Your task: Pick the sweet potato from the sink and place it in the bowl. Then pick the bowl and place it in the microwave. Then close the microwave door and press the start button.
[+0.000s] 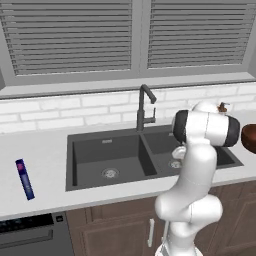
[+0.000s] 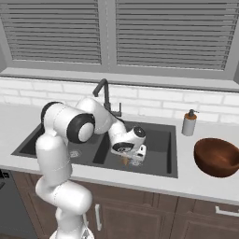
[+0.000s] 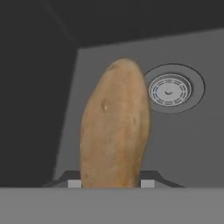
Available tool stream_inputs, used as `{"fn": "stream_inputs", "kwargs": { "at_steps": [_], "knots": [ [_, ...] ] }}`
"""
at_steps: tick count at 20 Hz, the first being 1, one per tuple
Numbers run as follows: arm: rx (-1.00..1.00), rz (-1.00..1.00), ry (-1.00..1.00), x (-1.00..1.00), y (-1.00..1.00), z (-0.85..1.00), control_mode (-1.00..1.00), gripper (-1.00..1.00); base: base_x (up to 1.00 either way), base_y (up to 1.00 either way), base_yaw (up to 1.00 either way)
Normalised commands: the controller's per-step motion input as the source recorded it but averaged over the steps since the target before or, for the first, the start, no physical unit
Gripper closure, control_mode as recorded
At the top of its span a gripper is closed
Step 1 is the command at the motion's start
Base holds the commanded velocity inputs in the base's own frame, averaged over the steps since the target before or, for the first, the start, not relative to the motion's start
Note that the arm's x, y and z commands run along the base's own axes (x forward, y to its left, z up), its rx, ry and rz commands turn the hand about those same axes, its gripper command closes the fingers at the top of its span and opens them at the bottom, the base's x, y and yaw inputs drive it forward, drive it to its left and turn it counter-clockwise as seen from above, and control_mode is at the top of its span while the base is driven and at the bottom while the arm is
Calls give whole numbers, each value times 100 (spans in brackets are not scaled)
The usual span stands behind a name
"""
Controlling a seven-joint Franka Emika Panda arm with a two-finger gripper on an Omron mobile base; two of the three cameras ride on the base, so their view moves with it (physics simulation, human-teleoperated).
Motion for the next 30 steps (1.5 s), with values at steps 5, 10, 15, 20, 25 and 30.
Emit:
{"fn": "stream_inputs", "kwargs": {
  "at_steps": [5,10,15,20,25,30],
  "knots": [
    [-4,0,-20,-34,8,100,-100,100,0,0,0],
    [-1,0,-21,-6,4,100,-100,100,0,0,0],
    [0,0,-1,-31,0,100,-100,100,0,0,0],
    [-1,0,10,-40,0,100,-100,100,0,0,0],
    [-1,-7,21,-28,-12,100,-100,100,0,0,0],
    [-4,-9,18,-3,-51,87,-100,100,0,0,0]
  ]
}}
